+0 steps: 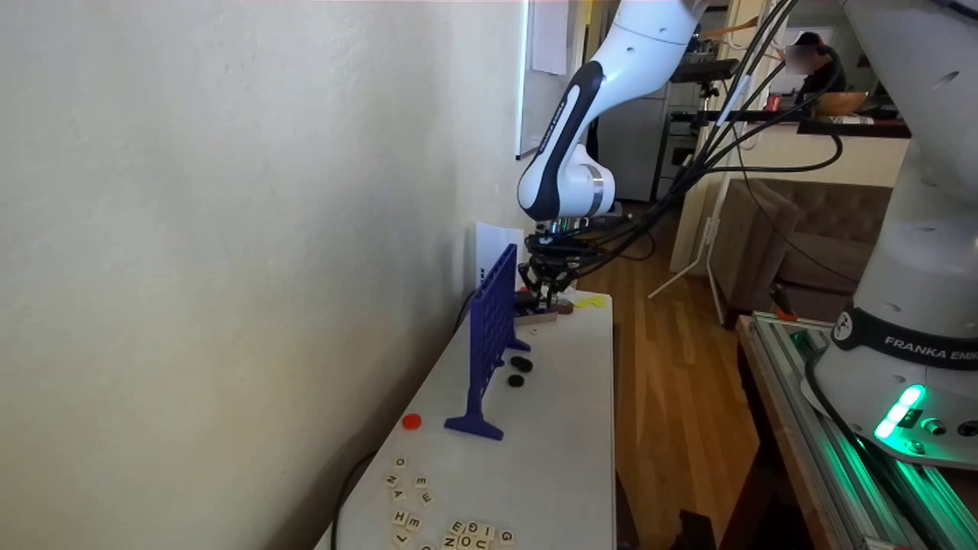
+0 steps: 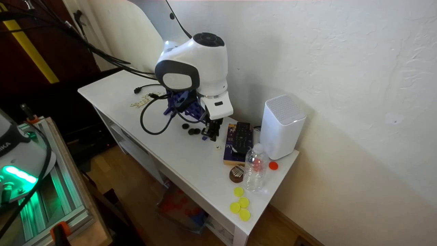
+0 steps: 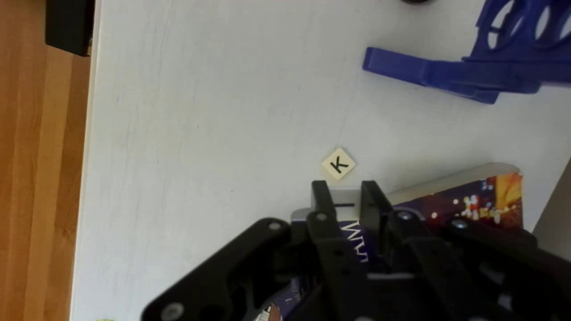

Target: Move one letter tile to the right

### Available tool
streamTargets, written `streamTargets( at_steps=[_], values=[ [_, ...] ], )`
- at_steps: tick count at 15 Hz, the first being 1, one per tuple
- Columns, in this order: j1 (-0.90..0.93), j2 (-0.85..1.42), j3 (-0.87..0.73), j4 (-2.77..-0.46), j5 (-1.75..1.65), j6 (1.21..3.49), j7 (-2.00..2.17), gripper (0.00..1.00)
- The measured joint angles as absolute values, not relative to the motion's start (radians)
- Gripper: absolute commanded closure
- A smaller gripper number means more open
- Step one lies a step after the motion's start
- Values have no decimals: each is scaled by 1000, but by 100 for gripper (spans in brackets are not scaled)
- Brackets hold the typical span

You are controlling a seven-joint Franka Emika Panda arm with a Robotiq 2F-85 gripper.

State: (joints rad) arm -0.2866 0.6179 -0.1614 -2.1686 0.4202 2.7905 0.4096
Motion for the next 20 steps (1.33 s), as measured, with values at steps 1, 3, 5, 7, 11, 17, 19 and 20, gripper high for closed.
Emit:
streamTargets(
  at_steps=[1,3,5,7,11,17,19,20],
  values=[
    [-294,629,-154,-2161,420,2791,393,95],
    [-307,649,-147,-2145,420,2790,361,95],
    [-327,667,-135,-2130,420,2785,312,95],
    [-360,679,-111,-2119,420,2784,245,95],
    [-414,683,-61,-2112,418,2784,93,78],
    [-414,683,-52,-2112,418,2786,70,95],
    [-409,683,-53,-2113,414,2788,66,95],
    [-406,683,-53,-2113,412,2789,58,95]
  ],
)
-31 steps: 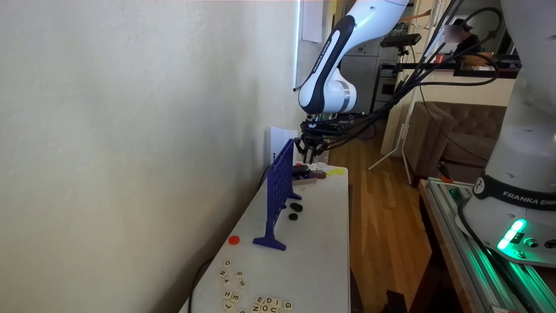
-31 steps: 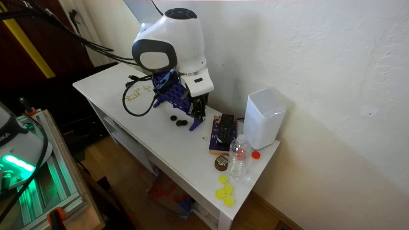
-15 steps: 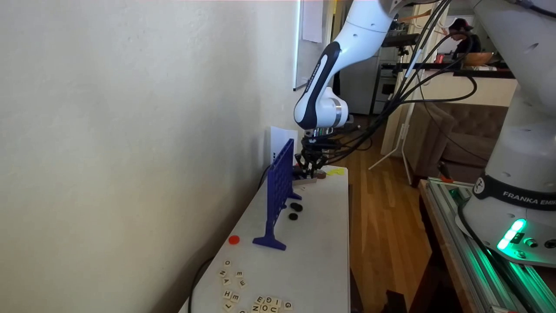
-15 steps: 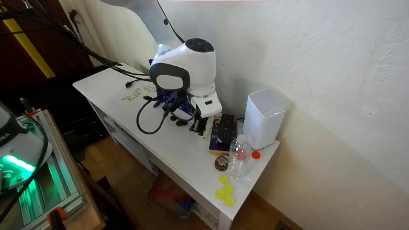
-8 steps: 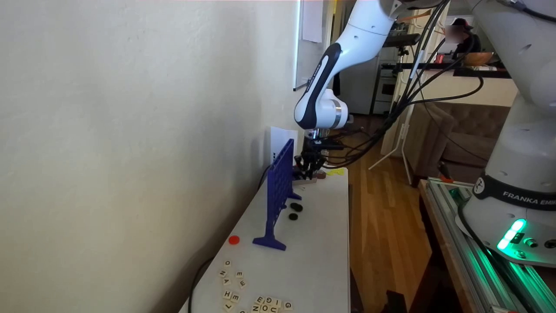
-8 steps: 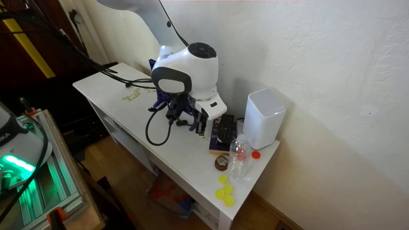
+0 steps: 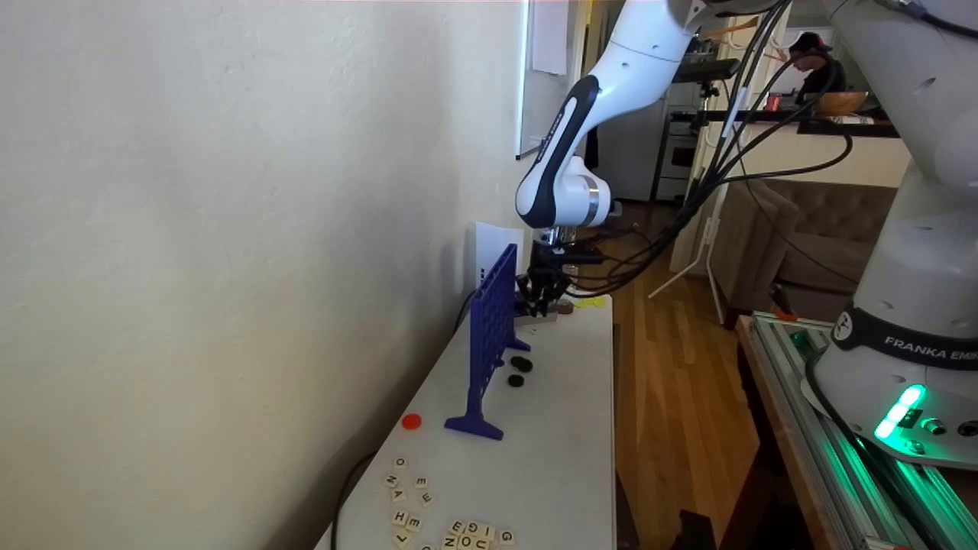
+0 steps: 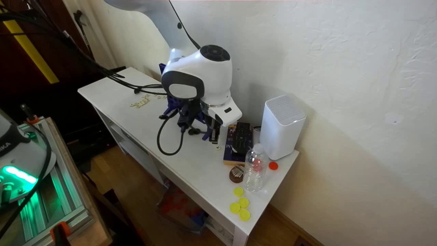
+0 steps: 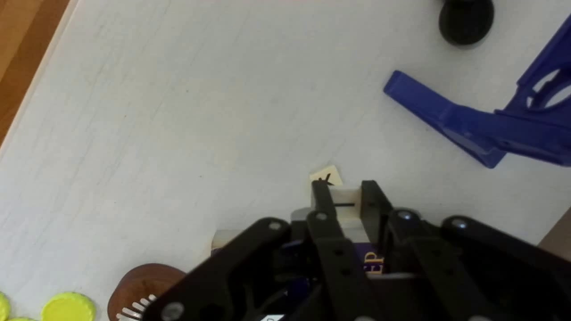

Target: Move one letter tile to the right

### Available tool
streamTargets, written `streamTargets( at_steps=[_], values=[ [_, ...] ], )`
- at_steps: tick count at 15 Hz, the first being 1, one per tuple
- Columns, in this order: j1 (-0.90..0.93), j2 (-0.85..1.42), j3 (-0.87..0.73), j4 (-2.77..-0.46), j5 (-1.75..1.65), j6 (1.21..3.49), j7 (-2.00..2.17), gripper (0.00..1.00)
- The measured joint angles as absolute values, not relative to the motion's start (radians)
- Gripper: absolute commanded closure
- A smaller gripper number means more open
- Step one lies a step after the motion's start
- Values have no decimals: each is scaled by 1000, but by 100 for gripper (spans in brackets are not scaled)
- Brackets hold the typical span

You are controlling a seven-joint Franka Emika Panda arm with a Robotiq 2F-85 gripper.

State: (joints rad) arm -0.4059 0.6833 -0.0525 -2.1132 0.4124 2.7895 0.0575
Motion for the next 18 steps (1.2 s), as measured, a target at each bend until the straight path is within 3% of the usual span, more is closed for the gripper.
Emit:
streamTargets(
  at_steps=[18],
  values=[
    [-454,763,16,-2116,349,2972,-130,95]
  ],
)
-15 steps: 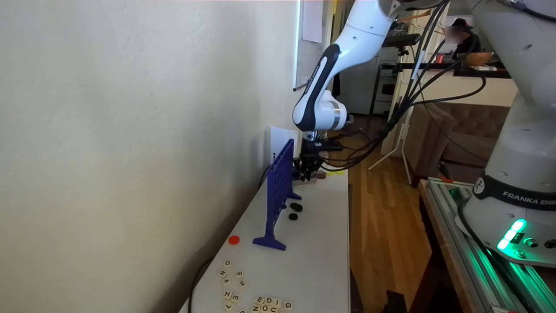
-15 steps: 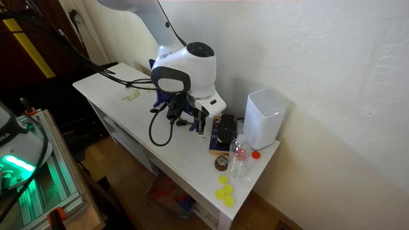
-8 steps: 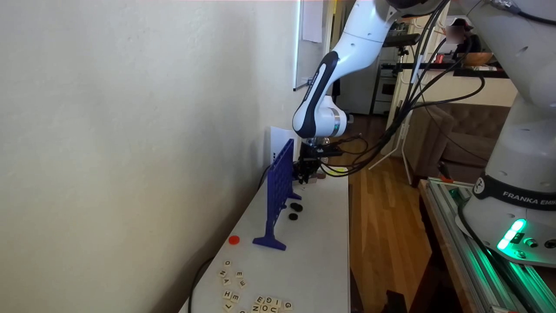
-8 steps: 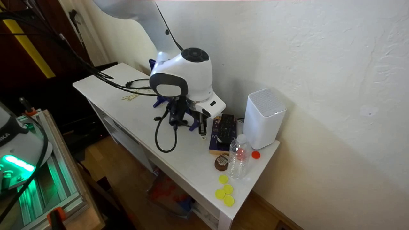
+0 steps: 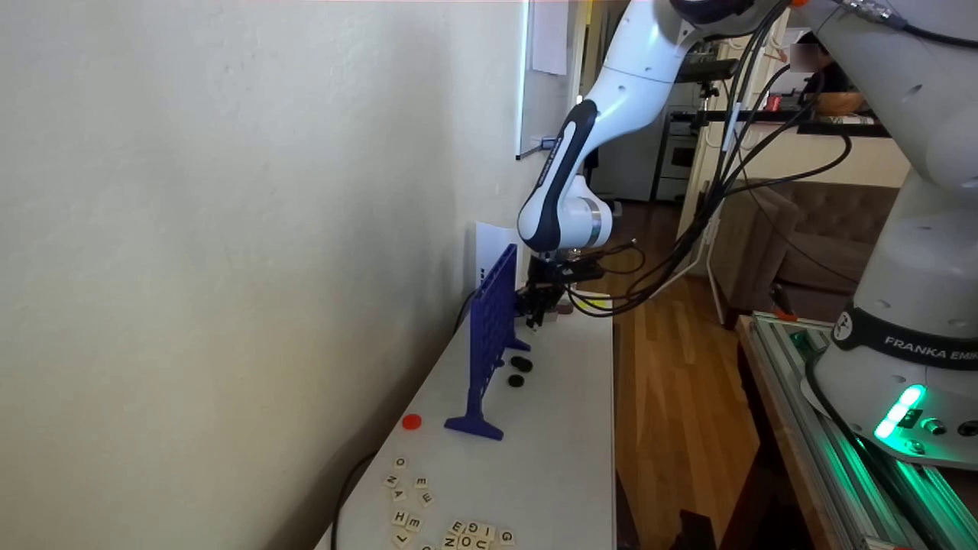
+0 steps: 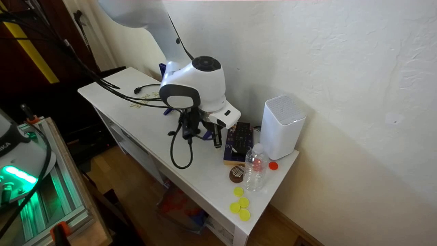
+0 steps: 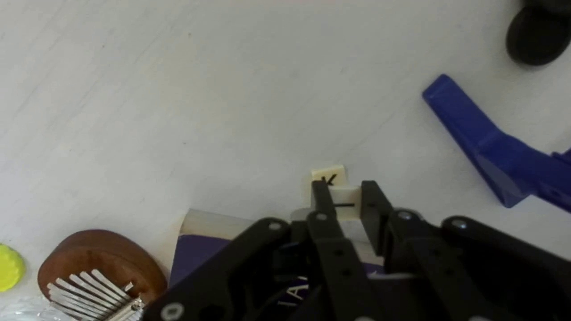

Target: Move one letter tile to the right

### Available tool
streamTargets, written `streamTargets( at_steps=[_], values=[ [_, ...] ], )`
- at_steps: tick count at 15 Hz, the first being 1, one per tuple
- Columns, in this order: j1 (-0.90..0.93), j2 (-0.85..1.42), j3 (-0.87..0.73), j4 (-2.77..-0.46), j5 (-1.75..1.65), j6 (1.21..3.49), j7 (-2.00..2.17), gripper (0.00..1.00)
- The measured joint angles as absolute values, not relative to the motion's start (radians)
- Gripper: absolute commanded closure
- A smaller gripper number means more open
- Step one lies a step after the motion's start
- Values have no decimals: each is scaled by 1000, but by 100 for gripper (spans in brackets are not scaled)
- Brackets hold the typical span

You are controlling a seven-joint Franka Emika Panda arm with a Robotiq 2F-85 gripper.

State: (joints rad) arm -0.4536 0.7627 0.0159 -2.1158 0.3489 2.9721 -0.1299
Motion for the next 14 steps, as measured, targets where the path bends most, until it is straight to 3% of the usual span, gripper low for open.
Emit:
streamTargets(
  at_steps=[14],
  values=[
    [-473,774,27,-2116,270,2975,-152,95]
  ],
)
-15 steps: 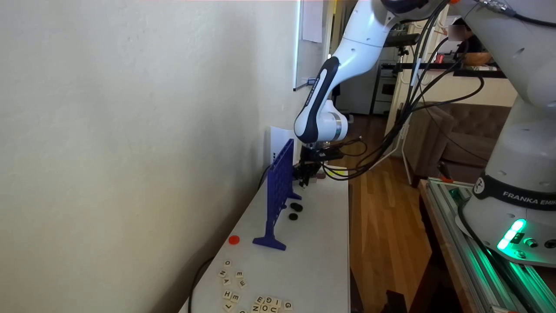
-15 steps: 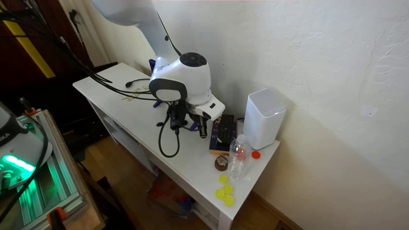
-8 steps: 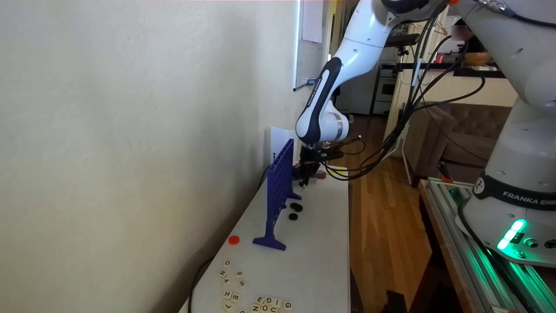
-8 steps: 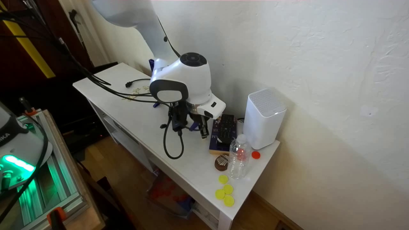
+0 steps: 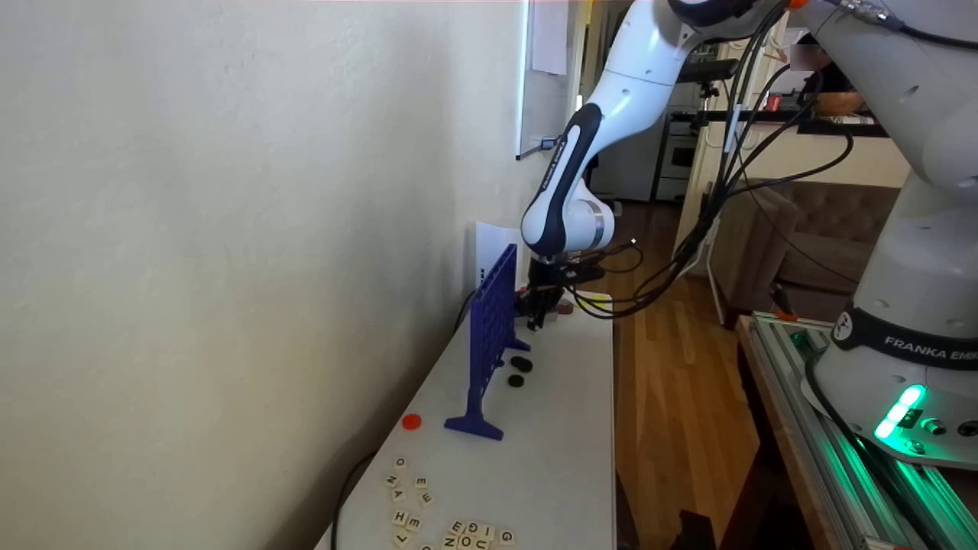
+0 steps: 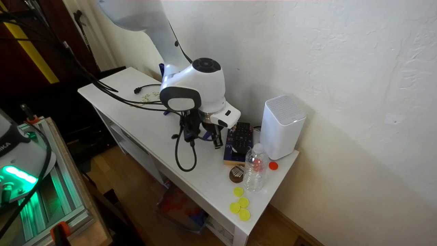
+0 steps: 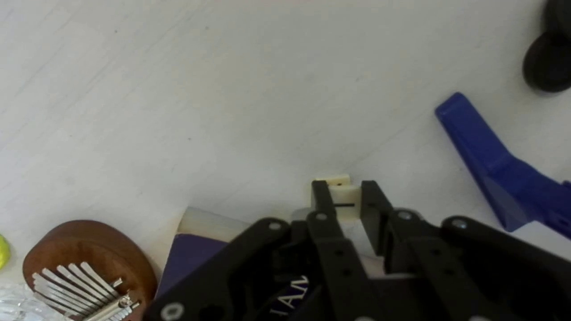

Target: Move one letter tile to the right

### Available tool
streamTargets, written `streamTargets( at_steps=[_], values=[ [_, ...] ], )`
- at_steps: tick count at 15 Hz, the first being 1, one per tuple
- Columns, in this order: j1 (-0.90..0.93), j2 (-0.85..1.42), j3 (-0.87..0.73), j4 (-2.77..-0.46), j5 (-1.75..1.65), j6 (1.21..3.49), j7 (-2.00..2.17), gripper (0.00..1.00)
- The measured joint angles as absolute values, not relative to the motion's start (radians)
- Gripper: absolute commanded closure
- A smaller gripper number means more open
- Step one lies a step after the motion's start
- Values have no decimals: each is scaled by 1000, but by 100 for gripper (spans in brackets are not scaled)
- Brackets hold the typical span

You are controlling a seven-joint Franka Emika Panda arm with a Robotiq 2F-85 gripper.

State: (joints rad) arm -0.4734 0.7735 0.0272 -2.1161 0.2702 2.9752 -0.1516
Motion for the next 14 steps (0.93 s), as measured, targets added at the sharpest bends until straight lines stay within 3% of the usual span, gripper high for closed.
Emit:
streamTargets(
  at_steps=[14],
  values=[
    [-472,781,27,-2116,269,2988,-151,95]
  ],
)
